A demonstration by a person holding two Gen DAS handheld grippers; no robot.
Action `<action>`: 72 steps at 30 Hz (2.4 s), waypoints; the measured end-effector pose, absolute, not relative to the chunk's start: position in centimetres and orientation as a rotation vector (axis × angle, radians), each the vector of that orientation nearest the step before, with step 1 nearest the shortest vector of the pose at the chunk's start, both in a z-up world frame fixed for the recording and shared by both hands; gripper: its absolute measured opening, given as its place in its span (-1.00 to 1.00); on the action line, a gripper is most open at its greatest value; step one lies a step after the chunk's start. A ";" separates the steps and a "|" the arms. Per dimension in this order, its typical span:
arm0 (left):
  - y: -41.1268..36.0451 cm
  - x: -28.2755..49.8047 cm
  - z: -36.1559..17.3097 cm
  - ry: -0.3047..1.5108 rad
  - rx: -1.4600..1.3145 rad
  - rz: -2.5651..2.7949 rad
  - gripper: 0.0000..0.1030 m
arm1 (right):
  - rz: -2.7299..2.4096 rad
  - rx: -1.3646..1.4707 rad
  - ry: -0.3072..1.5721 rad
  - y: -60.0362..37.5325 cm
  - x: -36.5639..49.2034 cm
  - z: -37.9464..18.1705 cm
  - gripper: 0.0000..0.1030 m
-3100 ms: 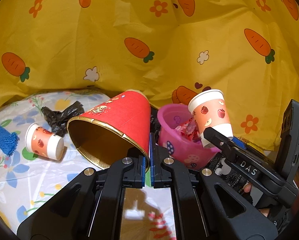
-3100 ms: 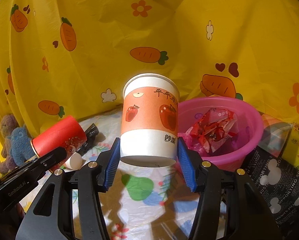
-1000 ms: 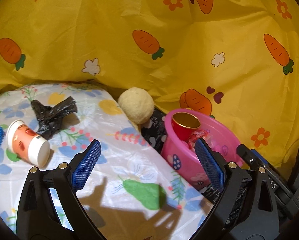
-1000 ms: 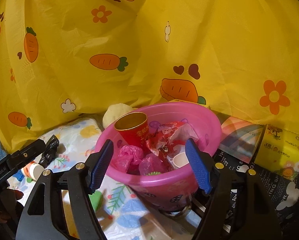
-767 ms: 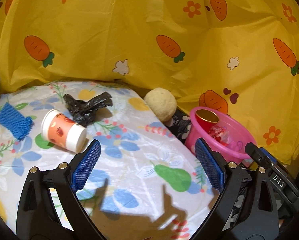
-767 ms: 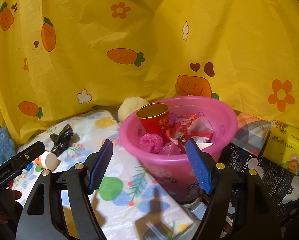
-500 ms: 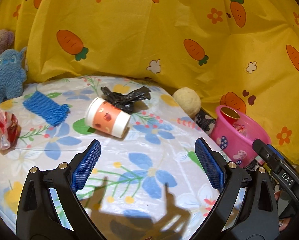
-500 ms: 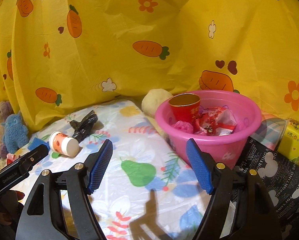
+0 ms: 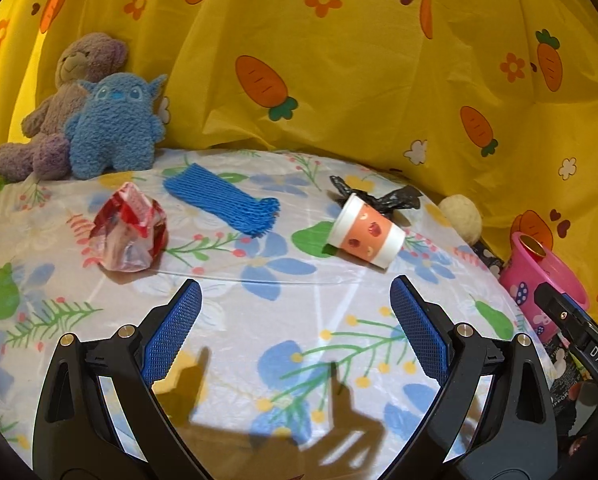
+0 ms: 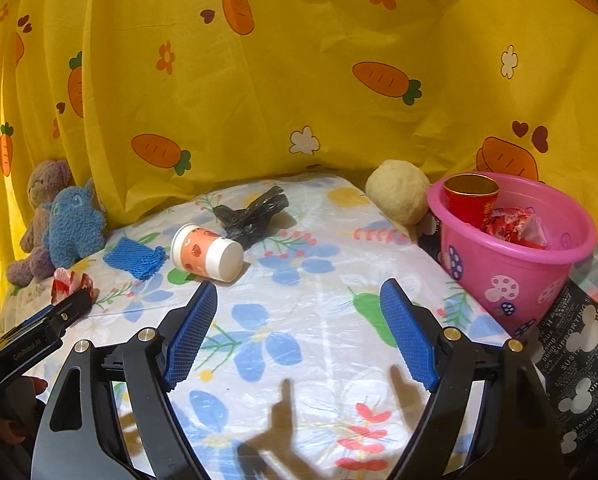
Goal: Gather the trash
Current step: 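Move both open tools back over the wrapper and remaining orange cup, then grasp the red-and-white wrapper with the left tool, then grasp and lift the orange paper cup with the right tool while the left holds the wrapper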
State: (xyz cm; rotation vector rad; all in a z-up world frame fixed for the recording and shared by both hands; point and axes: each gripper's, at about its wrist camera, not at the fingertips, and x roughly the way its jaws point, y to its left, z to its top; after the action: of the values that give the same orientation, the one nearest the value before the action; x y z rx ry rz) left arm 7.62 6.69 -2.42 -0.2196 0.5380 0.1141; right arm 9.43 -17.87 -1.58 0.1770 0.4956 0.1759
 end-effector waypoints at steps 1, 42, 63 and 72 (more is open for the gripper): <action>7.4 7.5 -2.5 0.540 -0.220 0.135 0.82 | 0.184 0.171 0.498 -17.4 9.5 -1.6 0.61; 21.7 16.3 -8.3 0.777 -0.402 0.183 -0.24 | 0.208 0.059 0.683 -3.9 24.9 -4.1 0.85; 21.7 15.4 -7.4 0.710 -0.414 0.155 -0.49 | 0.190 0.134 0.780 -3.9 26.5 -6.0 0.62; 21.5 15.2 -7.3 0.692 -0.407 0.134 -0.50 | 0.215 0.168 0.718 -5.9 23.7 -4.9 0.61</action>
State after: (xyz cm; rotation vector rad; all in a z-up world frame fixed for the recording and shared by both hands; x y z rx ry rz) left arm 15.19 21.48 -7.29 -0.4074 0.6924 0.1340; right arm 23.69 -5.86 -4.95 0.1679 0.7181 0.2154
